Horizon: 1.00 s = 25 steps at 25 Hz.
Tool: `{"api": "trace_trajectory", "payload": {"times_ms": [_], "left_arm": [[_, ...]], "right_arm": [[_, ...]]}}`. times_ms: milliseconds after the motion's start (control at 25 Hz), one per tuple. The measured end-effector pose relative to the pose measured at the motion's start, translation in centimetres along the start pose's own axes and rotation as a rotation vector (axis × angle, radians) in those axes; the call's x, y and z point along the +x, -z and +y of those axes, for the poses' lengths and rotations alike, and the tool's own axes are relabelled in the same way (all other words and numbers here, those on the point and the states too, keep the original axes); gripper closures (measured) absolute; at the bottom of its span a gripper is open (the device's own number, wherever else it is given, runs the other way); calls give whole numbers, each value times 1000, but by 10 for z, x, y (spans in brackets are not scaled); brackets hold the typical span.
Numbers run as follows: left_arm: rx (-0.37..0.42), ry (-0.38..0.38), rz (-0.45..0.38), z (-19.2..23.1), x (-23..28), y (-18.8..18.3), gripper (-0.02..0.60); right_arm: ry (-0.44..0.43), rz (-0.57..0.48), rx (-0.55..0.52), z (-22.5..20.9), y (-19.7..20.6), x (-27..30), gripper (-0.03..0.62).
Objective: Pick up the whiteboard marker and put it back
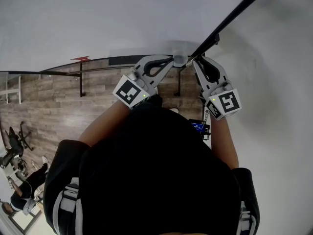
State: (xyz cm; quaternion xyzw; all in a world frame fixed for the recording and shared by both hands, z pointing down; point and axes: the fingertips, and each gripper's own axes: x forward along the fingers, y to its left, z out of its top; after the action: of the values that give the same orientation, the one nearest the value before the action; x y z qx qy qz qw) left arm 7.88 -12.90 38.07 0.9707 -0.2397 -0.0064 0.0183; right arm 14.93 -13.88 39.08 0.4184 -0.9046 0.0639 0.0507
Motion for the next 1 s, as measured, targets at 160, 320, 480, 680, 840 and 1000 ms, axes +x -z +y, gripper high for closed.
{"api": "trace_trajectory", "payload": {"times_ms": [160, 320, 480, 680, 840, 1000], "left_arm": [[-6, -7, -18, 4, 1, 4, 578], [-21, -41, 9, 18, 2, 13, 578], [-29, -56, 23, 32, 5, 23, 578], [-10, -49, 11, 37, 8, 34, 578], [-13, -54, 28, 42, 9, 47, 578], [-22, -57, 54, 46, 12, 61, 578]], "right_arm": [[25, 2, -4, -6, 10, 7, 530], [47, -13, -21, -10, 12, 15, 530], [51, -38, -38, -14, 15, 31, 530], [38, -46, -77, -9, 25, 44, 530], [38, -21, -99, -11, 45, 53, 530], [45, 24, -80, -20, 70, 59, 530]]}}
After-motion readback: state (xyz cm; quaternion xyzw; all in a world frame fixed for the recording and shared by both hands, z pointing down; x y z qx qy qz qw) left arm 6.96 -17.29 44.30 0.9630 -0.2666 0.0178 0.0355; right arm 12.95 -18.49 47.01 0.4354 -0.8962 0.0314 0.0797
